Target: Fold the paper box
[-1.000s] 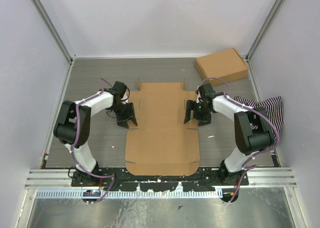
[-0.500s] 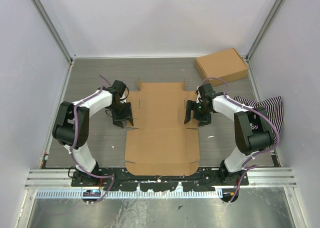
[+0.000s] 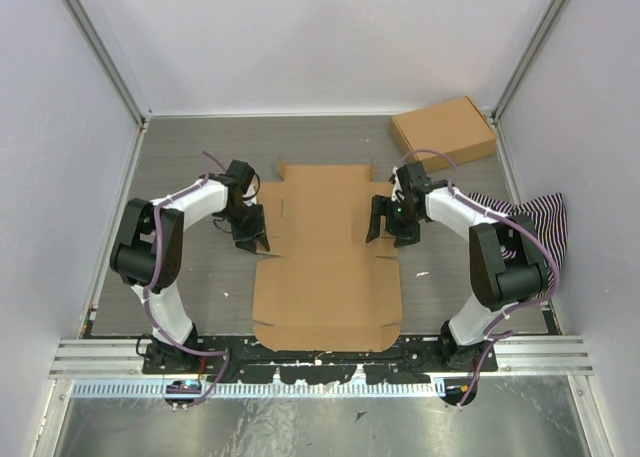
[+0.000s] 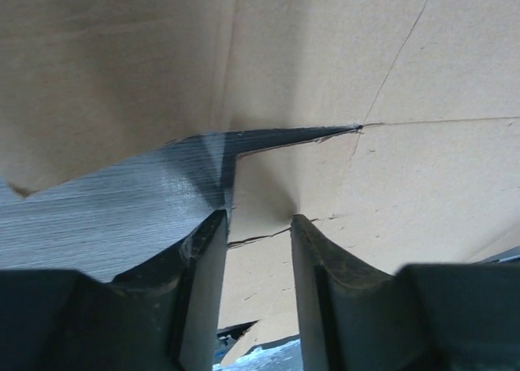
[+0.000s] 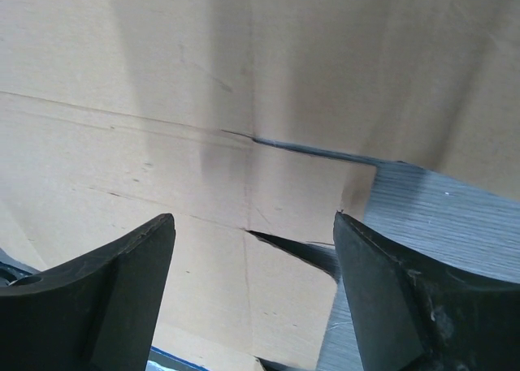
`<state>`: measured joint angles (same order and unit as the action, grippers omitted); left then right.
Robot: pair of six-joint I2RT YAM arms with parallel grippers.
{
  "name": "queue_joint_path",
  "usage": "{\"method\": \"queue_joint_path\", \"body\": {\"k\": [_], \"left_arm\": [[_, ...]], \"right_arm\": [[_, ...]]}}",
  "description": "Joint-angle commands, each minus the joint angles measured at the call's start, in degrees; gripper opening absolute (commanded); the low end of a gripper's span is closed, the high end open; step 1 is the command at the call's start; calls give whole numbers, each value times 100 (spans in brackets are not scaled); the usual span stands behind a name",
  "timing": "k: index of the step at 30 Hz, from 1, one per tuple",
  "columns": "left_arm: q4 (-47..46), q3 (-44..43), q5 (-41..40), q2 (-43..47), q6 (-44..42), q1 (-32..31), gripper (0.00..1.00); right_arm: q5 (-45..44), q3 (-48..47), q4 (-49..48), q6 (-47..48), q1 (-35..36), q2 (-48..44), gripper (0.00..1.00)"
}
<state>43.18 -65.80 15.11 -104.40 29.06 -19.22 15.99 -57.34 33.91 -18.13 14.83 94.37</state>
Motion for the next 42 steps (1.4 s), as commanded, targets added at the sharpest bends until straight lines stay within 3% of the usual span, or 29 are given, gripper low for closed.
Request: {"method": "queue_joint_path", "body": {"k": [1, 9, 16, 22, 36, 42], "left_arm": [[14, -284, 123, 270, 50, -4, 40], [55, -557, 12, 360, 112, -5, 0], [-112, -354, -445, 625, 289, 3, 0], [-349, 75, -848, 1021, 620, 43, 0], [-641, 353, -572, 775, 751, 43, 0], [-628, 293, -562, 754, 742, 41, 0]], "right_arm": [[123, -328, -25, 56, 24, 12, 83], [67, -547, -4, -4, 30, 72, 83], [-433, -604, 278, -119, 30, -4, 83], [-347, -241, 126, -184, 36, -18, 84], [157, -584, -386, 40, 238, 908, 84], [114, -759, -473, 2, 314, 851, 83]]}}
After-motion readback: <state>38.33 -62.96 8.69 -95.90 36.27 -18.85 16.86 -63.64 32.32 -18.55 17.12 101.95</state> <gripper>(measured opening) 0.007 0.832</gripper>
